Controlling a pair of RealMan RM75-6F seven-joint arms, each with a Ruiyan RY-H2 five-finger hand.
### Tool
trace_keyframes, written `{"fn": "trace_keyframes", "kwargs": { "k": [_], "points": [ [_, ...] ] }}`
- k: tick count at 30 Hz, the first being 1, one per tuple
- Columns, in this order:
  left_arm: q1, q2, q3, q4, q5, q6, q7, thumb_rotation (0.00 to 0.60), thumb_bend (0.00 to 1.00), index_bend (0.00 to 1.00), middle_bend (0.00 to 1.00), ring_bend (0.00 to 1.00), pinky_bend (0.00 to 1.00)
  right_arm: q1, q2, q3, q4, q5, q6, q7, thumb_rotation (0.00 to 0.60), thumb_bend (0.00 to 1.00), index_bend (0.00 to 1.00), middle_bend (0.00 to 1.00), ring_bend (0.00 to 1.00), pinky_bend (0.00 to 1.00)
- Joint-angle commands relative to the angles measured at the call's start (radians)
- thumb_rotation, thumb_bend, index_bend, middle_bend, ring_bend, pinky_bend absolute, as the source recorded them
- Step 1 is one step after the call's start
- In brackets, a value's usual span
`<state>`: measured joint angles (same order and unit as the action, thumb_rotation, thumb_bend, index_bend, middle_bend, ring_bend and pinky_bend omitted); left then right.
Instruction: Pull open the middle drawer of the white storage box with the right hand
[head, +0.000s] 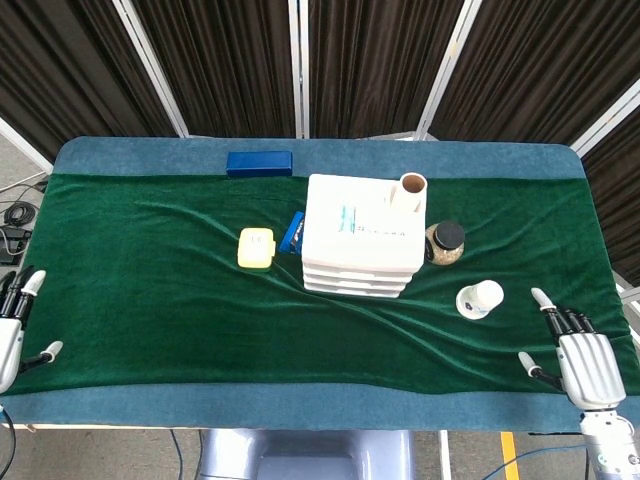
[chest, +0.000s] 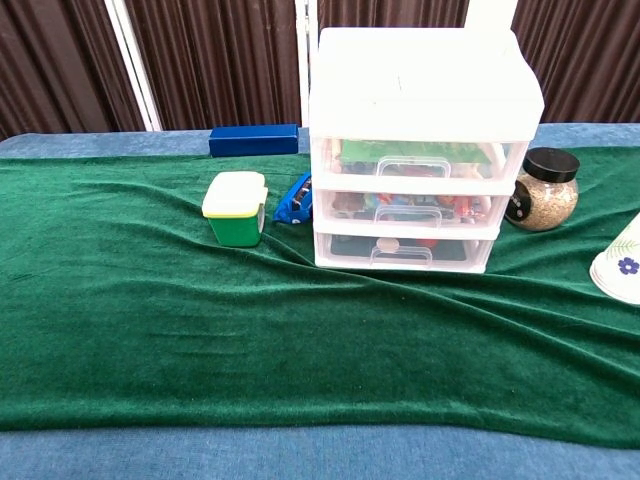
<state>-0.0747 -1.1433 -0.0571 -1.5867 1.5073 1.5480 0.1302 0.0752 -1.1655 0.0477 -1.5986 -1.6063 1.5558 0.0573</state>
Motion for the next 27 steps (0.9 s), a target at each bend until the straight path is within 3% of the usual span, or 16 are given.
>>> {"fn": "trace_keyframes", "kwargs": {
  "k": [1,6,12,20,27],
  "points": [
    [0.001,0.002,-0.002,-0.001,-0.002,0.001,-0.004,0.6,0.13,0.0,0.0,0.0,0.0,0.009,-0.011,-0.005,-0.005,0.001,-0.022,0.019,0.6,0.17,0.14,0.71,0.74,0.61],
    [0.003,0.001,-0.005,0.001,0.003,0.013,-0.015,0.6,0.13,0.0,0.0,0.0,0.0,0.058,-0.013,-0.027,-0.099,0.034,-0.156,0.131,0.6,0.28,0.18,0.85,0.87,0.73],
    [0.007,0.003,-0.007,0.001,0.009,0.025,-0.028,0.6,0.13,0.0,0.0,0.0,0.0,0.125,-0.029,-0.034,-0.208,0.076,-0.305,0.212,0.6,0.47,0.18,0.91,0.93,0.79],
    [0.012,0.009,-0.013,0.003,0.012,0.04,-0.057,0.6,0.13,0.0,0.0,0.0,0.0,0.192,-0.063,-0.017,-0.316,0.181,-0.459,0.344,0.6,0.52,0.16,0.91,0.93,0.8],
    [0.016,0.016,-0.012,0.001,0.021,0.05,-0.068,0.6,0.13,0.0,0.0,0.0,0.0,0.255,-0.121,0.034,-0.35,0.281,-0.559,0.43,0.6,0.52,0.13,0.91,0.93,0.8]
  ]
}}
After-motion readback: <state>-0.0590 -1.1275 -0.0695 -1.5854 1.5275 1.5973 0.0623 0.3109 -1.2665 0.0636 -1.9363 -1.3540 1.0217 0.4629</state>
